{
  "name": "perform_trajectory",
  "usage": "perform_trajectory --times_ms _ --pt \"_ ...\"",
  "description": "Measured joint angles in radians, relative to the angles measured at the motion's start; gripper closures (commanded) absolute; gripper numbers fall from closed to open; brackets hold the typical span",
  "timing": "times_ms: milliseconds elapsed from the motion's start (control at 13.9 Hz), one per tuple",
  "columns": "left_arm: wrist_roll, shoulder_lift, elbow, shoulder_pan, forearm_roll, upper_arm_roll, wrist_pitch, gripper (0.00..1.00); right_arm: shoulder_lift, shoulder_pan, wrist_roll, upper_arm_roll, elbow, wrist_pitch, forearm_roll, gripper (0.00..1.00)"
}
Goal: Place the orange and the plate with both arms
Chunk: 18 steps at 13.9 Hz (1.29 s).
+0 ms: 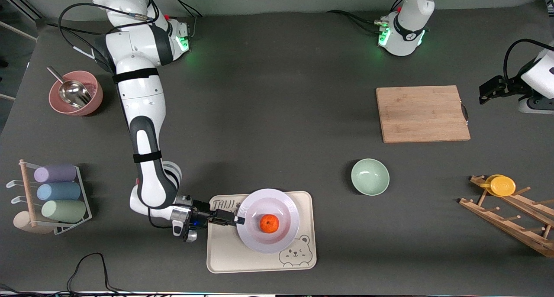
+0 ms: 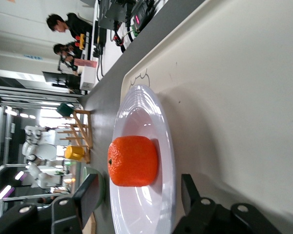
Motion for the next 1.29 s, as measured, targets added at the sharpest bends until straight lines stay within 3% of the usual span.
perform_trajectory --times_ms 143,215,287,646,1004,1291 --pt "0.000 0.000 0.001 0.002 0.000 0.000 0.004 0.00 -0.029 -0.004 0.052 -0.028 0.005 -0.001 -0.088 0.16" --pt "0.000 0.000 0.001 0.004 0.000 0.000 0.005 0.00 -0.048 -0.006 0.087 -0.043 0.007 -0.005 -0.152 0.03" --pt "0.000 0.000 0.002 0.006 0.000 0.000 0.006 0.00 -0.073 -0.009 0.121 -0.057 0.010 -0.016 -0.234 0.00" --pt "0.000 0.000 0.002 0.008 0.000 0.000 0.007 0.00 -0.244 -0.026 0.176 -0.146 0.021 -0.192 -0.695 0.00" --pt "0.000 0.001 0.003 0.008 0.000 0.000 0.007 0.00 -0.449 -0.032 0.178 -0.280 0.007 -0.496 -0.996 0.00" --pt "0.001 0.000 0.015 0.008 0.000 0.000 0.007 0.00 -0.625 -0.030 0.178 -0.290 -0.015 -0.628 -1.255 0.00"
